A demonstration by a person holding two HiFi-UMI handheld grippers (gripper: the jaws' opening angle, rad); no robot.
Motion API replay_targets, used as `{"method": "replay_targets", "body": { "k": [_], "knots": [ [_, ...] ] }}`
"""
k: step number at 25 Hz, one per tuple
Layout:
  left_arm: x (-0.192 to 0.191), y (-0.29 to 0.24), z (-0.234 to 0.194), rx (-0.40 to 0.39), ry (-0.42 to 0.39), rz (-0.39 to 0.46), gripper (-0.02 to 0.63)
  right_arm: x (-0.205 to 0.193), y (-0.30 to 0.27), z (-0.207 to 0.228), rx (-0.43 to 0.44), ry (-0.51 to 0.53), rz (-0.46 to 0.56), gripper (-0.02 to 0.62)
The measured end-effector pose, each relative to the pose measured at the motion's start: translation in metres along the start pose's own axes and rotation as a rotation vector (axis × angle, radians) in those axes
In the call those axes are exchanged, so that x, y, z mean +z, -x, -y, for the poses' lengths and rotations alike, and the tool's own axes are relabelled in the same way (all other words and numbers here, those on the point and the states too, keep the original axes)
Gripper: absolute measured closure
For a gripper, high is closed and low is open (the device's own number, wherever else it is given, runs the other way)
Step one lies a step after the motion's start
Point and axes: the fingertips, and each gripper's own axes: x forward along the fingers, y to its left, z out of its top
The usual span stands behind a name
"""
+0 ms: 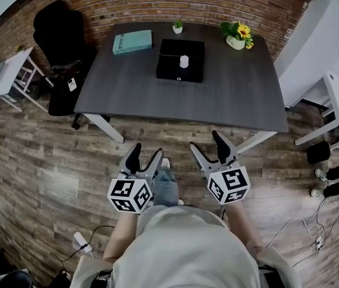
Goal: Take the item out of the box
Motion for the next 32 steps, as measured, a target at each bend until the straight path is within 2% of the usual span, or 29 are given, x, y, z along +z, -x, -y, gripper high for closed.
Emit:
{"method": "replay_targets", "body": {
  "k": [10, 20, 32],
  "knots": [
    [0.032, -0.074, -0.051, -0.012, -0.007, 0.010, 0.316, 0.010, -0.083, 0.035, -0.016, 0.005, -0.021, 0.278],
    [0.067, -0.153, -0.109, -0.051, -0.012, -0.031, 0.316, 0.030, -0.180, 0.083, -0.075, 0.010, -0.048, 0.281],
    [0.083, -0.241, -0.155, -0.112, -0.027, -0.099, 0.316, 0.012, -0.296, 0.150, -0.118, 0.019, -0.153, 0.293]
  ]
}}
